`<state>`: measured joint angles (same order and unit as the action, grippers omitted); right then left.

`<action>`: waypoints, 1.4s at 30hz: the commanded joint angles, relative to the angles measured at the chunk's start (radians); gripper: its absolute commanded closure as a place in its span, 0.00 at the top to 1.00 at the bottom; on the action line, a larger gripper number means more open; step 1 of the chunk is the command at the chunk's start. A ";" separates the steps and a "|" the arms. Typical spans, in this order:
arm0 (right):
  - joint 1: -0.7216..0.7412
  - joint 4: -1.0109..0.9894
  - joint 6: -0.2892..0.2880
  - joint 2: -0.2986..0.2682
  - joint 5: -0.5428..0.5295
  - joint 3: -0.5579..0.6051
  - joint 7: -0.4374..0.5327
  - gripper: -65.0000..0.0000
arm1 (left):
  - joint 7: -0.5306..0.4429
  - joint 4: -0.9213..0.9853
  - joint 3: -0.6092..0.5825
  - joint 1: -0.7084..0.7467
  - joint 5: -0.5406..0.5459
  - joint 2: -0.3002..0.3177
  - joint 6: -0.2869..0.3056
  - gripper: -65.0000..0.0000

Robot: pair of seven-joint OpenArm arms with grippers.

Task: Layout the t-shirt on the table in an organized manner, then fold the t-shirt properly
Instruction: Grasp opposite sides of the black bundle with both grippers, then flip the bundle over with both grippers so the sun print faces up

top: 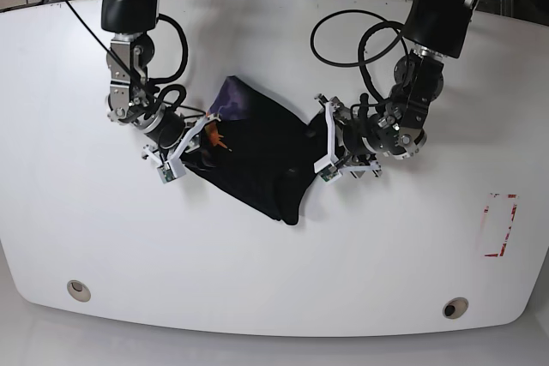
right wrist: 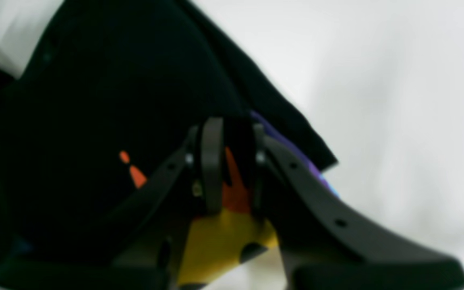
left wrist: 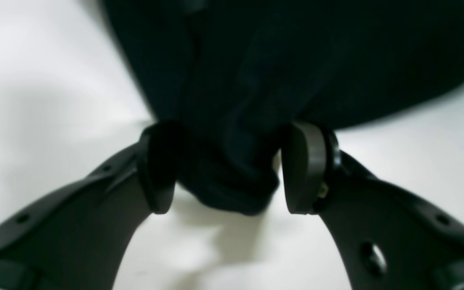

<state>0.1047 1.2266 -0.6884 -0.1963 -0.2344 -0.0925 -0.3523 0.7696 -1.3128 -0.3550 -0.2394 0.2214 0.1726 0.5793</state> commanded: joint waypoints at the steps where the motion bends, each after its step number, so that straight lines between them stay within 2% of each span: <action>1: -0.026 0.058 -0.010 0.008 0.007 -0.002 -0.041 0.15 | -0.005 0.012 -0.002 -0.047 -0.001 0.000 -0.005 0.57; 15: -0.190 0.295 -0.010 0.148 0.016 0.004 -0.144 0.15 | -0.005 0.220 -0.003 -0.223 -0.001 -0.005 -0.005 0.57; 21: -0.193 0.299 -0.010 0.203 0.016 0.007 -0.158 0.15 | -0.003 0.189 0.003 -0.254 0.002 0.000 -0.002 0.57; 27: -0.182 0.393 -0.010 0.205 0.016 0.007 -0.213 0.15 | 0.006 0.037 0.004 -0.255 0.002 0.046 -0.002 0.57; 30: -0.153 0.437 -0.010 0.199 0.016 -0.002 -0.253 0.15 | 0.040 -0.026 0.004 -0.255 0.002 0.057 -0.002 0.57; 32: -0.132 0.453 -0.010 0.176 0.017 -0.002 -0.285 0.15 | 0.075 -0.078 0.006 -0.255 0.002 0.063 -0.002 0.57; 36: -0.059 0.448 -0.010 0.151 0.013 -0.002 -0.321 0.15 | 0.129 -0.170 0.034 -0.234 0.002 0.074 -0.002 0.57; 42: 0.017 0.358 -0.010 0.154 0.016 0.004 -0.319 0.15 | 0.141 -0.278 0.127 -0.128 -0.003 0.075 -0.002 0.57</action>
<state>0.0845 1.6127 -0.6899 -0.0471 -0.2047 -0.0940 -0.6922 0.9154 -1.5486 -0.2531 -0.3717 0.2203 0.2405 0.5808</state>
